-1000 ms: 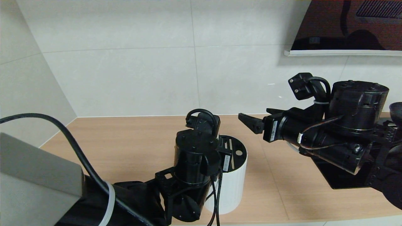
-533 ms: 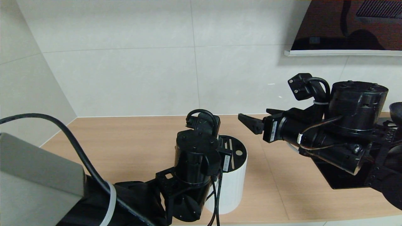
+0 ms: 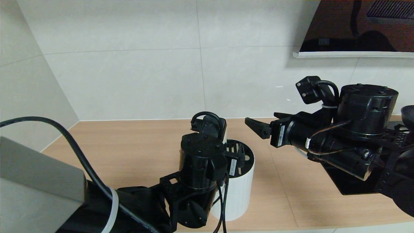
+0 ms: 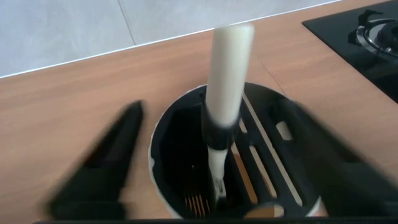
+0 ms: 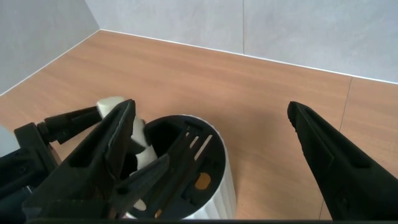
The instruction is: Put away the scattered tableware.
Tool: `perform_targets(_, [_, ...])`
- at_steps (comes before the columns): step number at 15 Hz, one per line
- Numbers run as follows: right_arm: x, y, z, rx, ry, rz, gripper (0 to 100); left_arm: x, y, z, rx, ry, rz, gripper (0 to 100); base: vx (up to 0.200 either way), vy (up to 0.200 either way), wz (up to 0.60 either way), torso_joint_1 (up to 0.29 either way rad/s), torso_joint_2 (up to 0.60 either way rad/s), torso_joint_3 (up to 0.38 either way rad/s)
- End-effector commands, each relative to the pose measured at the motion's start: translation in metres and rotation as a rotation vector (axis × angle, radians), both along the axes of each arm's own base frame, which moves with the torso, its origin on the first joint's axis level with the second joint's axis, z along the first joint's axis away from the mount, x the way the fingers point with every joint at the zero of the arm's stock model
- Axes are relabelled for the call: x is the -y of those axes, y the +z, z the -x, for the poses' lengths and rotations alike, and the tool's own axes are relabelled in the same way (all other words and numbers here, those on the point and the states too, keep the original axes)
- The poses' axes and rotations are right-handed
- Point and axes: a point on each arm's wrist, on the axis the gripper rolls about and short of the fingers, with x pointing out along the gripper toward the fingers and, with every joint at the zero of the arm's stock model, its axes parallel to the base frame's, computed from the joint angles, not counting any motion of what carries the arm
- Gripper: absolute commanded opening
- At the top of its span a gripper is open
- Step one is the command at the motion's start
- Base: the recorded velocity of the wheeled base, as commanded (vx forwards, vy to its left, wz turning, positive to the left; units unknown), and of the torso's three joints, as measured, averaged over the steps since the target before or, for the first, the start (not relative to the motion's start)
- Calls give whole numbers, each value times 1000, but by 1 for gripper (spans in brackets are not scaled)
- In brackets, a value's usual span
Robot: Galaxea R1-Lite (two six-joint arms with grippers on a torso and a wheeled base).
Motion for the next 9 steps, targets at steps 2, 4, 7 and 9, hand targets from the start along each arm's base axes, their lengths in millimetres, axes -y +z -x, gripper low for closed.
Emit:
perform_targets(2, [0, 0, 0, 0, 0, 1, 100, -1, 2, 1, 2, 0, 5, 100, 0, 0, 0, 0, 0, 0])
perform_targets(4, [0, 0, 0, 0, -1, 1, 100, -3, 9, 3, 16, 0, 23, 100, 0, 0, 0, 0, 0, 0])
perform_targets(7, [8, 6, -3, 18, -34, -14, 100, -40, 78, 30, 126, -18, 159, 100, 0, 0, 0, 0, 0, 0])
perform_targets(9, [14, 14, 0, 39, -47, -26, 100, -80, 112, 60, 123, -89, 167, 100, 0, 0, 0, 0, 0, 0])
